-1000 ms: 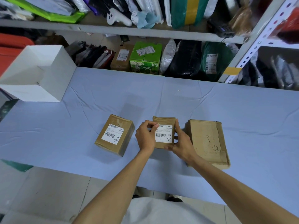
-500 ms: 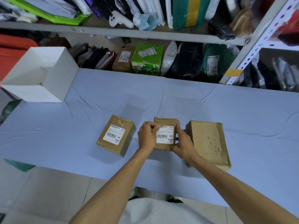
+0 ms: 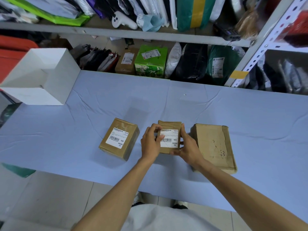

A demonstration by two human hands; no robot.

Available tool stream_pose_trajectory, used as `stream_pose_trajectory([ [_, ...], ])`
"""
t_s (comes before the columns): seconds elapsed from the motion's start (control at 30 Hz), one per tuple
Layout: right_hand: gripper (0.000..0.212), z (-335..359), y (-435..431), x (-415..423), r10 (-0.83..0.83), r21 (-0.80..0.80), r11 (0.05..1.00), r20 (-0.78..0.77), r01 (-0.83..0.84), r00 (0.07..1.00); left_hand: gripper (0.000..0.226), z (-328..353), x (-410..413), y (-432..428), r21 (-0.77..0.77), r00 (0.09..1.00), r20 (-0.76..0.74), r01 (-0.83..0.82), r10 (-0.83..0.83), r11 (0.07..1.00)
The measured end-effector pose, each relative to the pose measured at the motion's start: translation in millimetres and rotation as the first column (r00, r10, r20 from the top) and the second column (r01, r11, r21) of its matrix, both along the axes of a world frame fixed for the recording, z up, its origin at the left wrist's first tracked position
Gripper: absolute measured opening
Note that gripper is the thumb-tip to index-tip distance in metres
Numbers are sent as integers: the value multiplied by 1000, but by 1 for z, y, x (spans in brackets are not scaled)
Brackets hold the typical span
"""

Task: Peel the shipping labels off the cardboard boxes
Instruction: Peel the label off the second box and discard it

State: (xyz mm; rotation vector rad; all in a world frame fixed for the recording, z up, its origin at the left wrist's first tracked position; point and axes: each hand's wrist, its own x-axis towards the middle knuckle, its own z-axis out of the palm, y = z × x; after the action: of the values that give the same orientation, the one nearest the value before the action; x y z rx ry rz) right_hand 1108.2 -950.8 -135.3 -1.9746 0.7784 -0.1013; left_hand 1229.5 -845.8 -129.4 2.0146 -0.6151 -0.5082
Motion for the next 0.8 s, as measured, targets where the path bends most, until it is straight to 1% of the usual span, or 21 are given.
stream_pose_trajectory([
  [0.07,128,0,0,0,3,-5,1000,2,-3,1000,33,0,1,2,-43,999,-39,-21,20,999],
  [0.3,124,0,2,0,-25,39,999,4,25,1000,31,-1,6,5,-117,987,-148,-82,64,990],
  [0.5,125,1,1,0,-28,43,999,4,28,1000,21,-3,6,4,-128,989,-129,-88,71,988],
  [0.63,127,1,1,0,-23,40,999,4,23,1000,8,-7,2,2,-102,993,-51,-110,106,989],
  [0.7,127,1,1,0,-23,40,999,6,22,1000,9,-6,0,2,-102,993,-33,-114,111,988],
  [0.8,126,2,1,0,-26,44,999,4,26,1000,9,-4,2,0,-97,994,-51,-105,101,990],
])
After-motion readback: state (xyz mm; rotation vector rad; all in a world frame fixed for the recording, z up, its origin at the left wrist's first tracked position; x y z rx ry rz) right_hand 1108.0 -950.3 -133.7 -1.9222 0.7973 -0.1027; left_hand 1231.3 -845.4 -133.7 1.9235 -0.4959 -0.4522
